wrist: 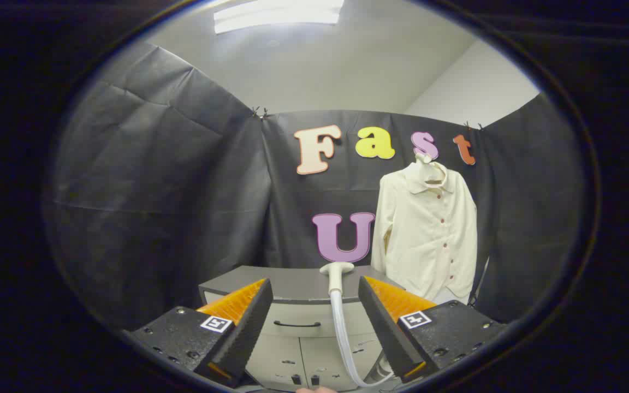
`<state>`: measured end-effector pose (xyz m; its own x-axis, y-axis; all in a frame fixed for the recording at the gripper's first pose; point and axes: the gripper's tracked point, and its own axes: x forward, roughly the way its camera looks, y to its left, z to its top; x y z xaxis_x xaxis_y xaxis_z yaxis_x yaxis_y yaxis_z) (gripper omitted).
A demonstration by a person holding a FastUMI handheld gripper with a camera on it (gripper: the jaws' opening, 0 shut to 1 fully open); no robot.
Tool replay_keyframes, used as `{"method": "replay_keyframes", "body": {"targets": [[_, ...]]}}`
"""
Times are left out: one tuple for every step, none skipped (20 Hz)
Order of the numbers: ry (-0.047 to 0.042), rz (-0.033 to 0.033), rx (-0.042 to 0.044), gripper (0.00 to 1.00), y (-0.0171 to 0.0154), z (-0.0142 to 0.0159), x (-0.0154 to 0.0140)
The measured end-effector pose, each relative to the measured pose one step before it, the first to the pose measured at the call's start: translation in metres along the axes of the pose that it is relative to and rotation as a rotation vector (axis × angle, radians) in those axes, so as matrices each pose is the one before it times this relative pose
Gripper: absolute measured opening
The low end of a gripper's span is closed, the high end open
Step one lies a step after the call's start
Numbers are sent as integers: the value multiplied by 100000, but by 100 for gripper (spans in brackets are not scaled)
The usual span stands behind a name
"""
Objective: Iron the clothes twice with a garment steamer, once on the left side and once on the right side.
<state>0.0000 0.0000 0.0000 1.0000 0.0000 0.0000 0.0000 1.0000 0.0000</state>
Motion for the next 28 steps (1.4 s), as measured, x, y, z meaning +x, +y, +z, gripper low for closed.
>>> {"method": "replay_keyframes", "body": {"targets": [[774,270,-558,95,40,-194,243],[864,465,-221,96,235,-326,81],[329,312,61,96,206,-82,-11],[-500,173,-251,96,208,112,97],[-126,436,-278,96,158,82,188],[626,656,63,96,164,-319,160],[792,445,-83,96,160,-257,107],[102,-85,-552,96,-21,-47,77],[-49,36,-463,96,-33,94,61],[-107,132,-2,96,20,-32,125],[-667,-198,264,96,-130,160,122],[-533,-403,259,96,-151,91,113],[-292,-88,210,96,-117,139,119],[37,-139,182,96,-174,-65,184],[17,-441,197,96,-203,94,215],[167,-129,242,96,-155,-19,315],[382,196,263,96,-34,-8,268],[435,-128,86,96,-81,-91,355],[150,-196,-344,96,-82,-59,366],[74,-179,-520,96,-55,34,348],[130,-62,-715,96,-60,-93,454],[-26,-374,-913,96,-65,-120,554],[32,-417,-847,96,-170,-139,493],[83,9,-620,96,45,-32,503],[72,8,-371,96,-14,-96,534],[62,232,-90,96,129,-108,624],[-4,265,107,96,83,-94,563],[638,33,148,96,-64,-114,717]]}}
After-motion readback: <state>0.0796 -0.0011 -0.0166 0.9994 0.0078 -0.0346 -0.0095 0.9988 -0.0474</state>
